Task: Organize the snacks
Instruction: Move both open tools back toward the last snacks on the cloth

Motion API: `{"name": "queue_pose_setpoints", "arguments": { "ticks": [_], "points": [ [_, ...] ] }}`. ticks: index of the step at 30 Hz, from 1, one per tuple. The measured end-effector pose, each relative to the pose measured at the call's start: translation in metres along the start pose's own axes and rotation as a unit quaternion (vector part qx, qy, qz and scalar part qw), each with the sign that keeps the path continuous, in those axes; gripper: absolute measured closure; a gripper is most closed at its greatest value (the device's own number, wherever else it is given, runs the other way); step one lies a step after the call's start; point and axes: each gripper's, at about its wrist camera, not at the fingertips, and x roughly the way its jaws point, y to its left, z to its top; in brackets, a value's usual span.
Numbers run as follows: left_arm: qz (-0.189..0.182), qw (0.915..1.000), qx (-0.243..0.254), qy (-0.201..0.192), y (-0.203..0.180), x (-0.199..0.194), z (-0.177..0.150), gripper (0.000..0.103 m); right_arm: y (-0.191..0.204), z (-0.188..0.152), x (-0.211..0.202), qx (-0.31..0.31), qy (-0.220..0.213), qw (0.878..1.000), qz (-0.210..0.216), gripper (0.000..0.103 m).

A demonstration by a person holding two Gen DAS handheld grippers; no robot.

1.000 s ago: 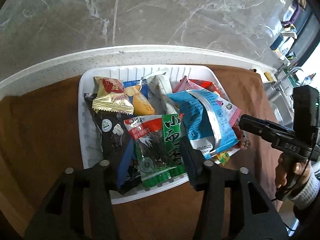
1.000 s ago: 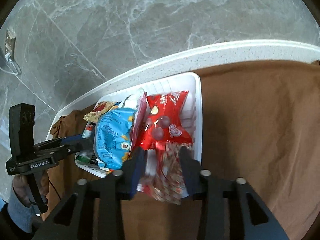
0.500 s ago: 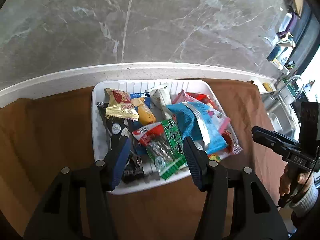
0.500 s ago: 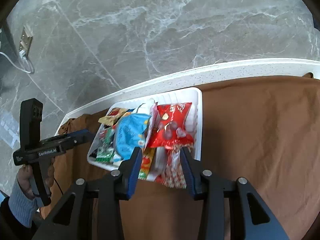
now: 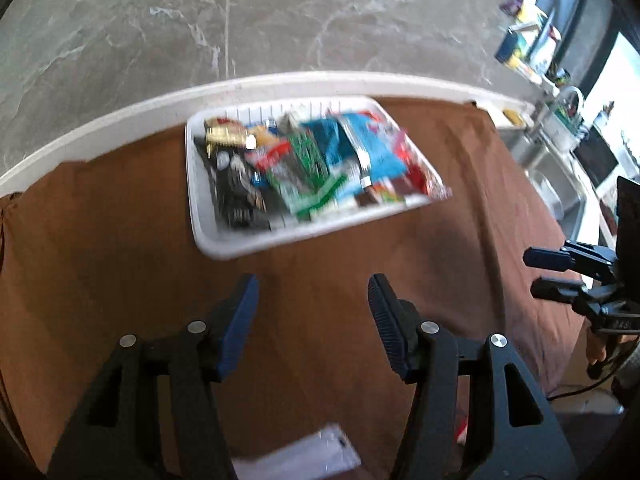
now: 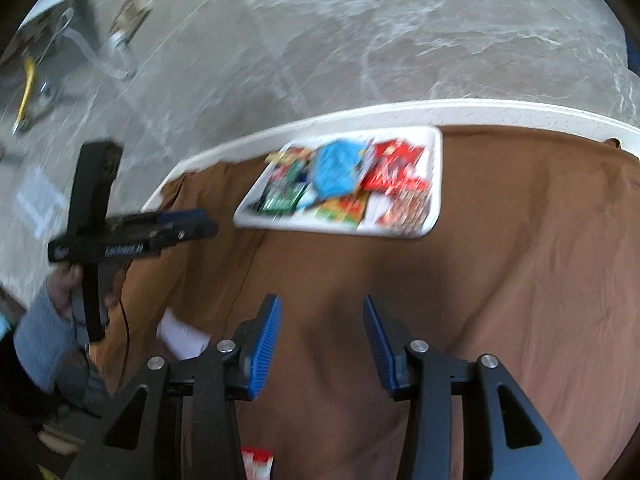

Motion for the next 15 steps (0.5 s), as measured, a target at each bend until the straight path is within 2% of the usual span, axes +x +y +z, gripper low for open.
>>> {"name": "queue_pose_setpoints", "arguments": {
  "ticks": [9, 15],
  "points": [
    [0.031, 0.9985, 0.022, 0.039, -0.016, -0.018, -0.057, 0.047, 0.038, -0.076, 0.003, -0.06, 0.067, 0.995, 0.03, 0.056],
    [0.05, 0.995, 0.045, 0.074, -0.032, -0.026, -0.098, 0.047, 0.053, -0.109, -0.002, -0.078, 0.086, 0.992, 0.049, 0.056]
  ]
}}
